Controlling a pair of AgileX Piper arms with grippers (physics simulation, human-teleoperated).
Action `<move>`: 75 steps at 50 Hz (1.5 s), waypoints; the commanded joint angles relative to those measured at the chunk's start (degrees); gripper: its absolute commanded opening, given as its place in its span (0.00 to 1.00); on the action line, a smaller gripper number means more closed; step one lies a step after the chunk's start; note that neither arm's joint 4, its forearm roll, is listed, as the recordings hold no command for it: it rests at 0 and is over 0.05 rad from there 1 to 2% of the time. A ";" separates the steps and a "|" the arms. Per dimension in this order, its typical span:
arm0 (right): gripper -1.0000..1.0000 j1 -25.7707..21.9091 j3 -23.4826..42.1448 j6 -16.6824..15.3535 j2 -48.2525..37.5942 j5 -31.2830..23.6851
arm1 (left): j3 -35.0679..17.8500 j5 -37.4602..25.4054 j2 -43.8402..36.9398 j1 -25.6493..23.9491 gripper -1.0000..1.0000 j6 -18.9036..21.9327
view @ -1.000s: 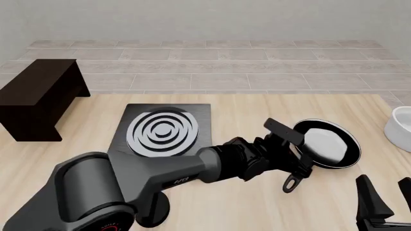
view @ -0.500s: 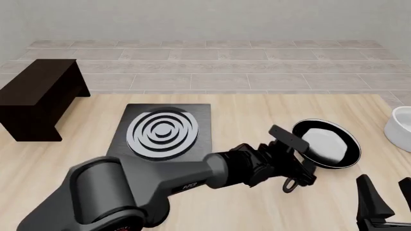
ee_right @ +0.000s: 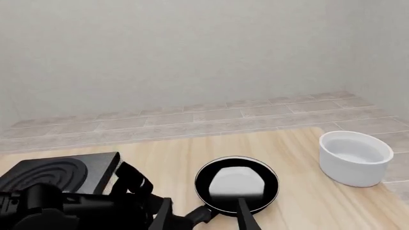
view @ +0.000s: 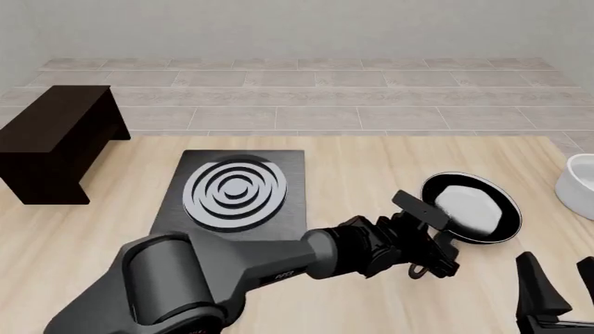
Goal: Put the frying pan on top of the cabinet.
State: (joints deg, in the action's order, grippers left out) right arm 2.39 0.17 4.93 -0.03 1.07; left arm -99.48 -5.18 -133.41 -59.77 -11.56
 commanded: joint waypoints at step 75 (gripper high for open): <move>1.00 0.46 0.01 0.41 0.01 0.06 | 1.30 2.31 -3.50 -0.23 0.00 -0.12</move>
State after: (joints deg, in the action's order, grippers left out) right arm 2.80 0.15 5.30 -0.03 1.11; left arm -98.99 -3.44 -136.90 -60.00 -12.30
